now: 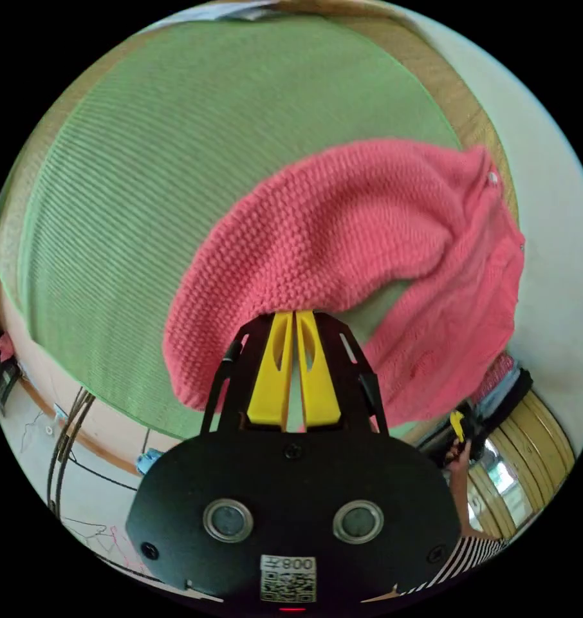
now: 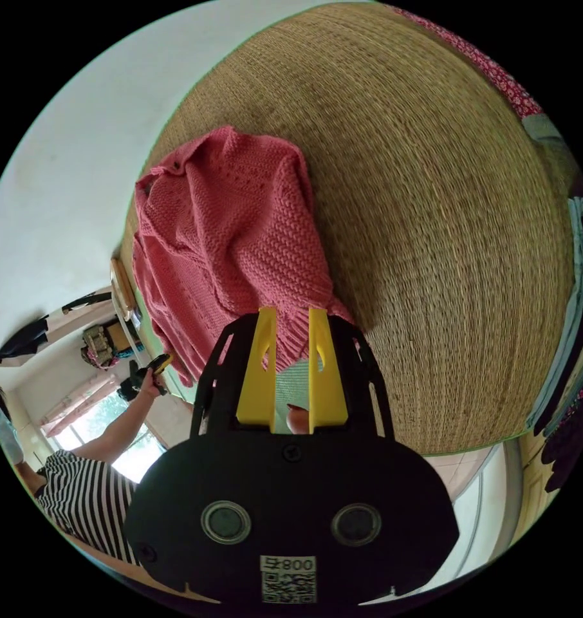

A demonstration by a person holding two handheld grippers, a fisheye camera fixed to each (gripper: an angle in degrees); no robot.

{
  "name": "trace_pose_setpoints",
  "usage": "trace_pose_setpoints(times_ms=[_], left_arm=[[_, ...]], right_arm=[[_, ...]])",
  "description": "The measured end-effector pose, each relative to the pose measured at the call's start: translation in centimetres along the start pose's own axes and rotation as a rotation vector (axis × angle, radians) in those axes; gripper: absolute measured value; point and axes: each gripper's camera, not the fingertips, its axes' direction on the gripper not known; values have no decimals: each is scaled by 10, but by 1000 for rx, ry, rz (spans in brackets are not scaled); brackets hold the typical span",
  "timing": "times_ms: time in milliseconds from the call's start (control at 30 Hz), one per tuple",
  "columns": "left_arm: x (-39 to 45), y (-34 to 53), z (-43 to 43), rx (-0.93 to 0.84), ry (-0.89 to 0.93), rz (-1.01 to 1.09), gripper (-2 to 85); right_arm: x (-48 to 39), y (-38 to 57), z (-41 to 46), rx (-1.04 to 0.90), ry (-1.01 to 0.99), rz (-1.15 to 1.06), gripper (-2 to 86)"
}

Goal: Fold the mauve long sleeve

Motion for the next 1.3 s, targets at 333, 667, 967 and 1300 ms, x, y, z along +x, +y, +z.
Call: trace_pose_setpoints(times_ms=[333, 667, 967, 1300], left_arm=[[59, -37, 25, -30, 235, 181, 24], [136, -56, 111, -210, 207, 285, 28], [170, -76, 119, -183, 161, 332, 27], [318, -47, 141, -251, 392, 808, 69]], right_arm=[[28, -15, 24, 142, -66, 121, 109], [15, -43, 64, 108, -130, 79, 73], [-88, -16, 58, 184, -102, -255, 26], [-238, 36, 197, -286, -23, -763, 32]])
